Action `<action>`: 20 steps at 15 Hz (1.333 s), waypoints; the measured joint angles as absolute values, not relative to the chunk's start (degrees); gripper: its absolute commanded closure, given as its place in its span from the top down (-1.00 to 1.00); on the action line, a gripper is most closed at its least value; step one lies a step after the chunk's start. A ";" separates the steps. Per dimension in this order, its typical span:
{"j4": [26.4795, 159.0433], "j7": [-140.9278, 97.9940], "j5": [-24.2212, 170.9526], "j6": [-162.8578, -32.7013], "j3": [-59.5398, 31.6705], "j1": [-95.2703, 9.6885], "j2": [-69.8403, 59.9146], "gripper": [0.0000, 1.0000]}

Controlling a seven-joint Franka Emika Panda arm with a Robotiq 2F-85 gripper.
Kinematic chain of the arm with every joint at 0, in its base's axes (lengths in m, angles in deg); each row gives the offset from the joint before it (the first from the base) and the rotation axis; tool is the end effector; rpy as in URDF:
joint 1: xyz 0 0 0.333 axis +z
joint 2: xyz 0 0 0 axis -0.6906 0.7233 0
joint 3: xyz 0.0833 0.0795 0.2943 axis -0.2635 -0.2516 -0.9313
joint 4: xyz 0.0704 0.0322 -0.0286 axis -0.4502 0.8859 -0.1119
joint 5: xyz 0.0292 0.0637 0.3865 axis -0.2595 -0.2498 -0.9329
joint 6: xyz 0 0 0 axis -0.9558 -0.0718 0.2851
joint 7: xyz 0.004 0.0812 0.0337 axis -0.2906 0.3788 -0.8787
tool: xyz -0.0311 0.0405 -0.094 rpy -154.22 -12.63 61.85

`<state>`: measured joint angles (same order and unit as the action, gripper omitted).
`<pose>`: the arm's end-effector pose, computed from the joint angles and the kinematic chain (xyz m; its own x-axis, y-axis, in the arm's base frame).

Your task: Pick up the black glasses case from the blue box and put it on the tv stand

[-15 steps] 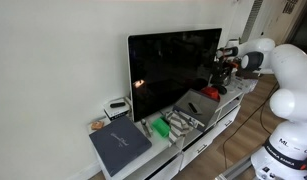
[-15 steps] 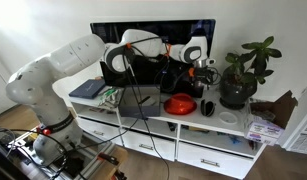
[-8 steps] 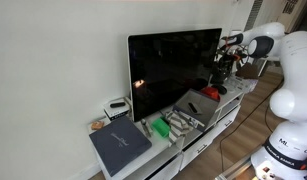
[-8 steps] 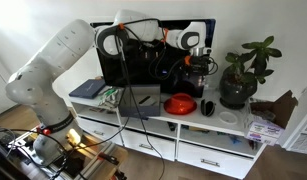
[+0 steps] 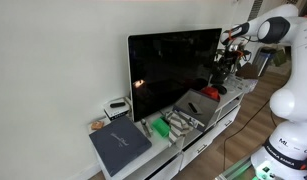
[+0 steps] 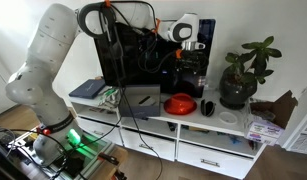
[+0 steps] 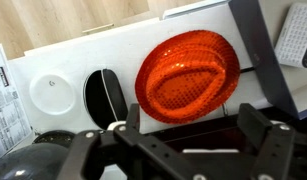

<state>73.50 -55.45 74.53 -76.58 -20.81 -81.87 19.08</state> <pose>0.5964 -0.4385 0.3344 0.9961 -0.0866 -0.0194 -0.0861 -0.9959 0.0261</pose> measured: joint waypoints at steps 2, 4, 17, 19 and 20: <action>78.90 -55.58 73.35 -76.56 -21.32 -81.92 14.97 1.00; 84.56 -55.96 72.75 -76.46 -22.03 -81.91 10.69 1.00; 122.80 -58.16 70.52 -67.78 -13.84 -63.50 -19.80 1.00; 128.12 -58.02 70.48 -67.40 -13.83 -60.27 -24.25 1.00; 129.88 -57.91 70.48 -67.40 -13.83 -59.35 -25.89 1.00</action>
